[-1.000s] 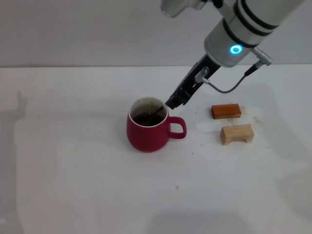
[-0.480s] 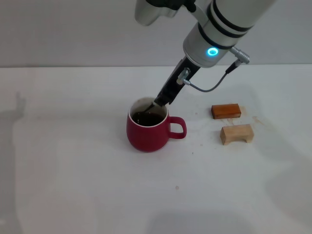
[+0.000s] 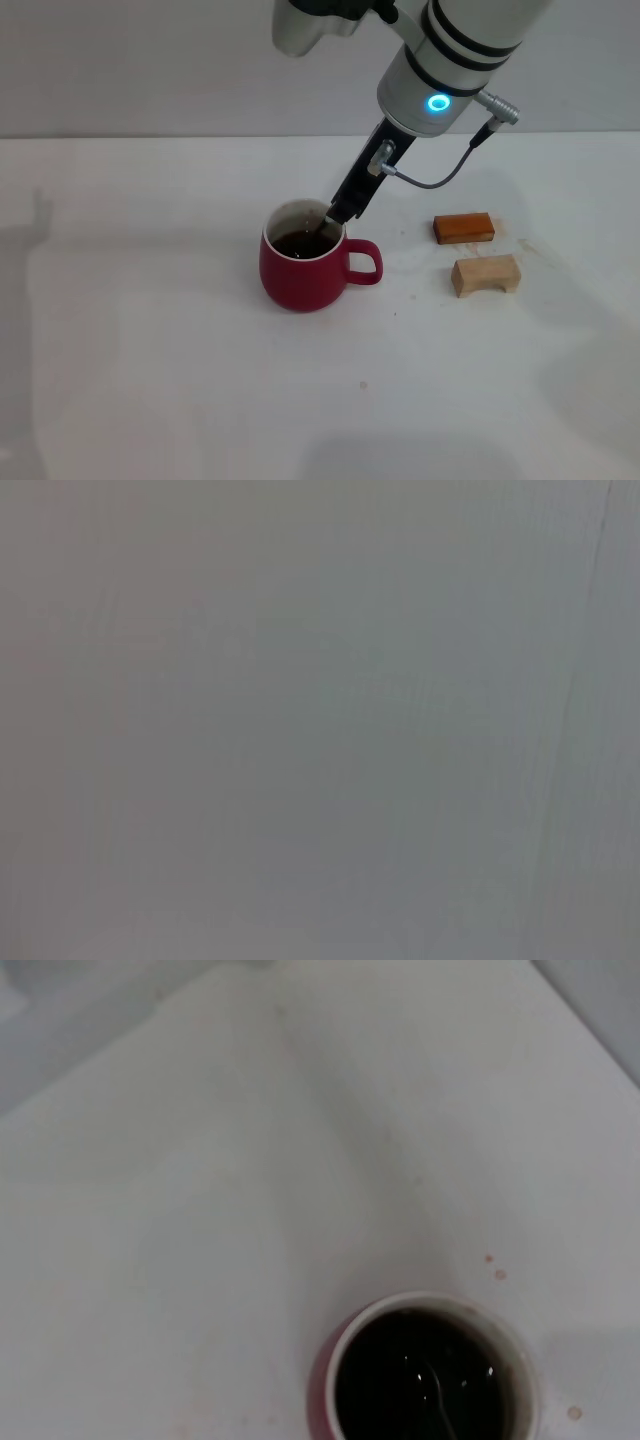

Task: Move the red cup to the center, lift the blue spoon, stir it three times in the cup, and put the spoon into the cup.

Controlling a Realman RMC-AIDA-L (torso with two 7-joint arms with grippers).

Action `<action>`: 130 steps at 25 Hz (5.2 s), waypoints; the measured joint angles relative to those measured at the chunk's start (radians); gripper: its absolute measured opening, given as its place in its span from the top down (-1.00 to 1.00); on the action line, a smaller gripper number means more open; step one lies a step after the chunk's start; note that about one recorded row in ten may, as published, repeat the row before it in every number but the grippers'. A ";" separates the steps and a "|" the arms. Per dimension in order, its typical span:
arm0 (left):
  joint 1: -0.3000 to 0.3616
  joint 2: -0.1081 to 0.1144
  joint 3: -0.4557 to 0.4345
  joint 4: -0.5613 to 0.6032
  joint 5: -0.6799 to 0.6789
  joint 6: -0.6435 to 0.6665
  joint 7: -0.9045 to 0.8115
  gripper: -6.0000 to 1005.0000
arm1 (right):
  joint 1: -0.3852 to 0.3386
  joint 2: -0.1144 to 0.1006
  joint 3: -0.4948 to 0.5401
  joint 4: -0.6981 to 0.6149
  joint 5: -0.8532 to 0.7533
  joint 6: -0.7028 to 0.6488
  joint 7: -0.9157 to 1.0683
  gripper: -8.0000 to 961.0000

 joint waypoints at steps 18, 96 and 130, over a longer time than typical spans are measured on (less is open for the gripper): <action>-0.002 0.002 0.000 0.000 -0.001 0.003 0.000 -0.72 | 0.032 0.011 0.000 0.011 0.000 -0.019 0.007 0.70; 0.000 0.002 0.000 0.000 -0.001 0.007 -0.023 -0.72 | 0.026 0.017 -0.103 0.074 -0.003 0.031 0.070 0.71; -0.007 0.003 0.006 -0.002 0.007 0.016 -0.016 -0.72 | -0.759 0.016 -0.481 0.712 -0.365 -0.931 0.361 0.62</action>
